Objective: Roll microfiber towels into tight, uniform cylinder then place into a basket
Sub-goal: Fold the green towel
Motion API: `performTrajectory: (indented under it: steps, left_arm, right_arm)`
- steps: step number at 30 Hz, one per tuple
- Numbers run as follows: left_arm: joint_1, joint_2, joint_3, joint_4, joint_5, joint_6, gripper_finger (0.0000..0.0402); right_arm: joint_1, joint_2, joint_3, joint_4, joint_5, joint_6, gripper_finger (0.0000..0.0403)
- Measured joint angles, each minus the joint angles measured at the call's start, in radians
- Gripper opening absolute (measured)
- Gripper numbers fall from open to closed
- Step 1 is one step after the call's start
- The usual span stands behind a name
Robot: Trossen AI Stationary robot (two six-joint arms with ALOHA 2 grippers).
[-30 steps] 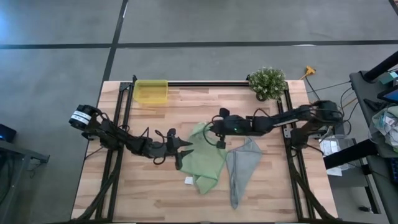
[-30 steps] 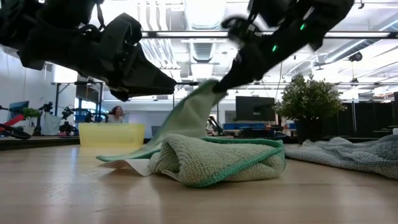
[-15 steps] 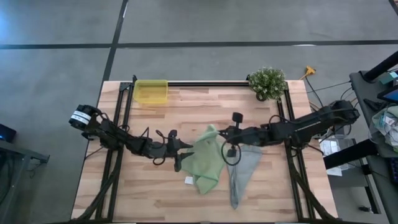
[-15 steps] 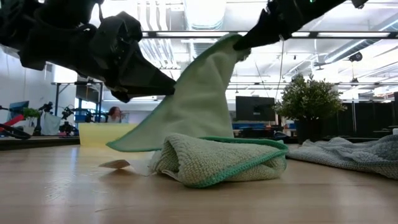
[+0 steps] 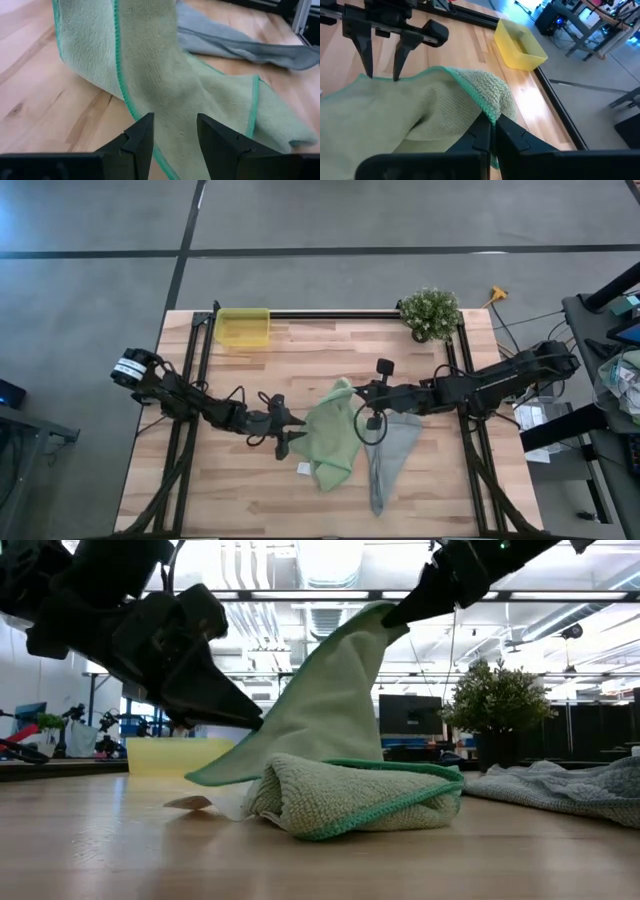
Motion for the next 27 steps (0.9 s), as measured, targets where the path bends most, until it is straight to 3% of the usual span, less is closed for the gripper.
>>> performTrajectory:
  steps: [23,27]
  left_arm:
    - [0.002,-0.001,-0.002,-0.070,-0.013,-0.118,0.0134]
    - [0.002,0.015,-0.001,-0.069,0.058,-0.202,0.0134]
  right_arm:
    - [0.075,-0.078,-0.003,-0.046,0.025,0.013,0.0009]
    - [0.075,-0.076,-0.003,-0.047,0.025,0.013,0.0009]
